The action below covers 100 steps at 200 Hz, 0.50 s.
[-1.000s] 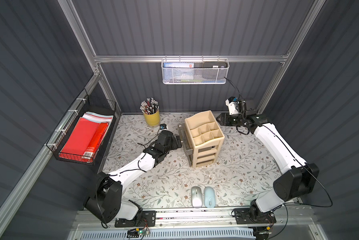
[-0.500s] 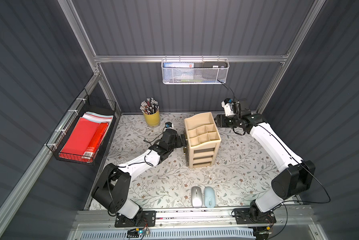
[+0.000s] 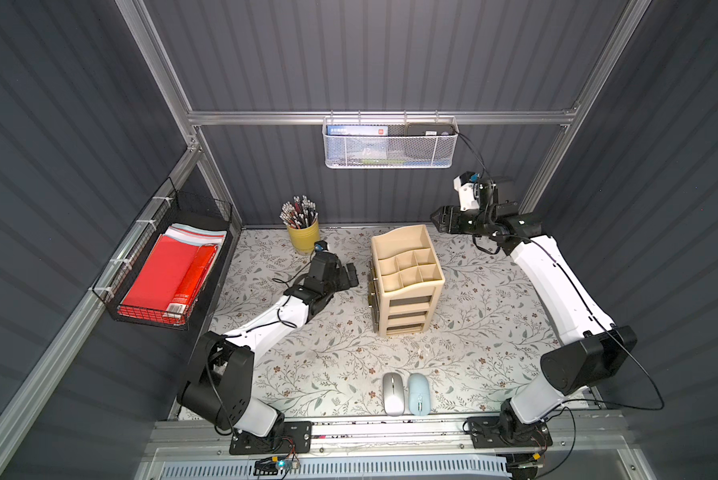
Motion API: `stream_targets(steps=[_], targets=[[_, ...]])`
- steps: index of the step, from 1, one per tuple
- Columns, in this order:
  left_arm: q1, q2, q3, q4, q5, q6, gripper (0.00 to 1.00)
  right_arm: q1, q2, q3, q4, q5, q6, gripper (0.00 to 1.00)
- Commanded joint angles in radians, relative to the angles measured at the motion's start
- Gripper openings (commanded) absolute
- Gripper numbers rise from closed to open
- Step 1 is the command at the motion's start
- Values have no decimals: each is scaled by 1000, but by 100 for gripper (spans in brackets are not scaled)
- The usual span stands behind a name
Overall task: Take the mice out of the drawer
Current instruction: Close the drawer in the storage box, then open the drawer in the storage box.
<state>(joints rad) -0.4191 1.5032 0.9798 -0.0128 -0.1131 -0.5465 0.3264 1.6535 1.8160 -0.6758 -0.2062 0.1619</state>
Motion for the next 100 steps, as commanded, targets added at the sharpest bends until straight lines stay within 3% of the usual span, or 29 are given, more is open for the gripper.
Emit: stream_targets(steps=[1, 22, 42, 70, 100], targets=[[19, -23, 51, -83, 72, 12, 99, 24, 37, 17, -60, 1, -23, 72], [19, -55, 51, -80, 90, 30, 98, 41, 54, 15, -74, 32, -31, 71], [20, -25, 101, -143, 122, 37, 87, 52, 67, 14, -84, 54, -39, 69], [19, 77, 181, -250, 246, 74, 77, 63, 75, 10, -91, 69, -48, 54], [19, 93, 134, -231, 463, 24, 78, 66, 71, -10, -80, 87, -51, 39]])
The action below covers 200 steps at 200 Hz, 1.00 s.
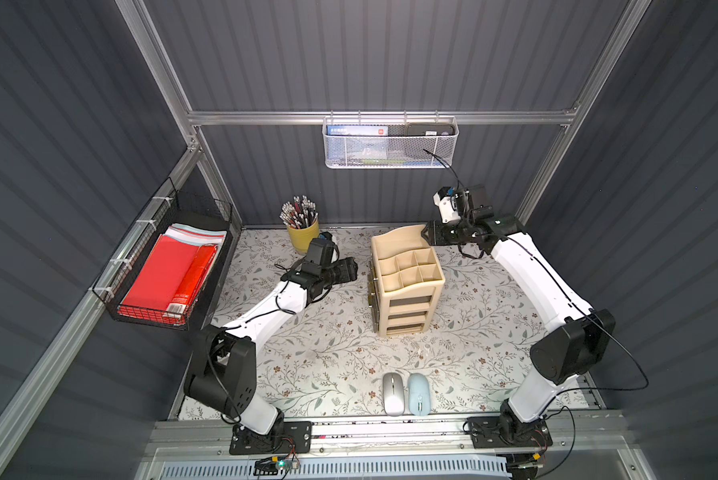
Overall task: Take the mice out of the drawer
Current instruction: Open the drawer in the storage box.
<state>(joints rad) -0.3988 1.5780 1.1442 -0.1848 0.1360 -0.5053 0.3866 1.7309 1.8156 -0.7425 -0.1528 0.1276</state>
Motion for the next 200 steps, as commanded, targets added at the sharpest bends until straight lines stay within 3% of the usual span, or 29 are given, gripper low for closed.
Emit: stream_targets(steps=[1, 23, 41, 90, 121, 154, 200], targets=[[-1, 18, -33, -57, 220, -20, 78, 6, -7, -11, -14, 33, -16, 39], [1, 2, -95, -14, 374, -49, 80, 8, -12, -25, 1, 39, -15, 31], [2, -62, -205, 152, 520, -118, 81, 8, -19, -38, 14, 47, -13, 24], [5, -173, -378, 472, 676, -247, 81, 7, -21, -47, 14, 75, -33, 11], [5, -169, -450, 666, 722, -355, 75, 5, -24, -48, 11, 83, -36, 6], [5, -156, -503, 779, 746, -420, 55, 3, -31, -69, 17, 101, -28, 3], [5, -105, -533, 869, 738, -445, 61, 1, -31, -94, 39, 87, -19, 3]])
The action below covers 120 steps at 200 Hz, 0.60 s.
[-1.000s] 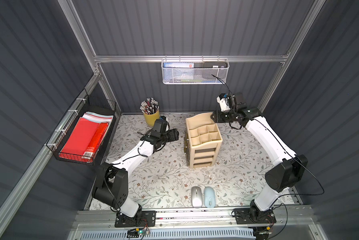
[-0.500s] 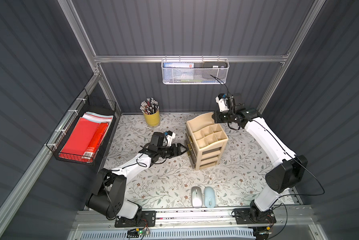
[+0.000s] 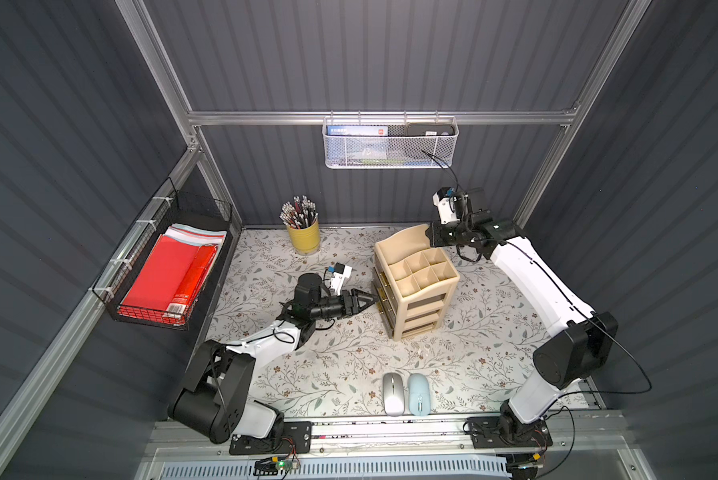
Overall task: Take the mice out of the drawer
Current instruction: Open the drawer in the storage box.
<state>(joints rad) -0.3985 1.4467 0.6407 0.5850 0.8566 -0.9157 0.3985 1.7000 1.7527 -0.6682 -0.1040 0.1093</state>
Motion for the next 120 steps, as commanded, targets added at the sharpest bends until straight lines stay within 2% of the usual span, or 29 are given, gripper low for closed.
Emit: stream_targets(steps=[1, 46, 120], targets=[[4, 29, -30, 100, 17, -35, 61, -10, 0, -31, -35, 38, 0, 3], [4, 118, -21, 184, 18, -52, 63, -10, -3, -35, -32, 28, 1, 2], [3, 221, -8, 323, 33, -111, 56, -10, -11, -50, -27, 19, 2, 2]])
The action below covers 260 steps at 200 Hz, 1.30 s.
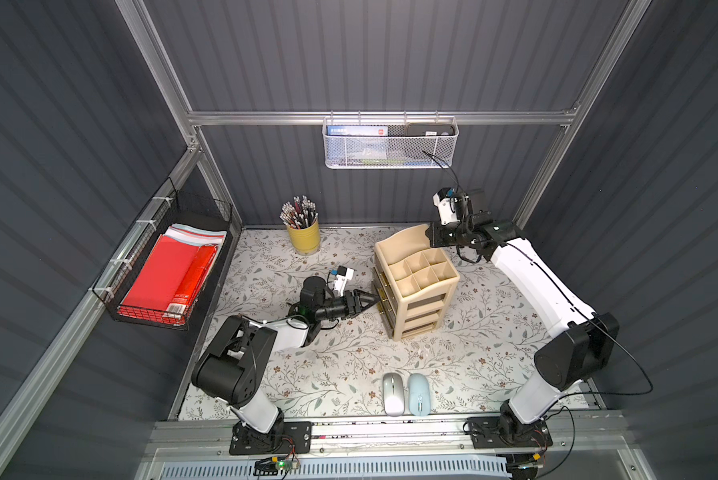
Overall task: Take the mice out of the drawer
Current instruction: Open the drawer in the storage box.
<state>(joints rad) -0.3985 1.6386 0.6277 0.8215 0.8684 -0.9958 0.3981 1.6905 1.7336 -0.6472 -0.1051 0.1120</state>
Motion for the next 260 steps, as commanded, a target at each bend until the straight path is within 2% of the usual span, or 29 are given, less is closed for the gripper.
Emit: stream_targets(steps=[1, 80, 166, 194, 226, 260], targets=[[3, 31, 5, 92, 21, -33, 56, -10, -2, -32, -48, 19, 0, 2], [3, 156, 32, 324, 14, -173, 53, -10, -21, -60, -42, 13, 3, 2], [-37, 237, 109, 357, 3, -198, 52, -10, -35, -86, -29, -2, 7, 1], [-58, 269, 132, 347, 0, -195, 39, -10, -40, -92, -27, -1, 7, 1], [-66, 292, 141, 353, 1, -201, 17, -11, -42, -89, -26, 8, 5, 1], [-66, 271, 139, 294, 0, -164, 11, -20, -42, -89, -12, 22, 6, 0]])
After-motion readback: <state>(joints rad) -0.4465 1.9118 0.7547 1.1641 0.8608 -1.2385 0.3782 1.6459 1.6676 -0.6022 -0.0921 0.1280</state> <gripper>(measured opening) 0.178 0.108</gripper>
